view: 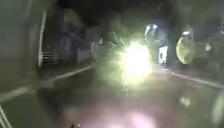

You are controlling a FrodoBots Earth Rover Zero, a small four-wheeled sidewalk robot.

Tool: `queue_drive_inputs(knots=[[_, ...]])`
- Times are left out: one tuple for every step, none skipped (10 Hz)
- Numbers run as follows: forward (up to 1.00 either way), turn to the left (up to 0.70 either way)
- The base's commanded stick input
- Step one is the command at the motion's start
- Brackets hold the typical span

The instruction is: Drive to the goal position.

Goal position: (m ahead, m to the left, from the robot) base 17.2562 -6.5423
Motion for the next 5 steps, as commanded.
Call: queue_drive_inputs(knots=[[1.0,0.0],[1.0,0.0],[1.0,0.0],[1.0,0.0],[1.0,0.0]])
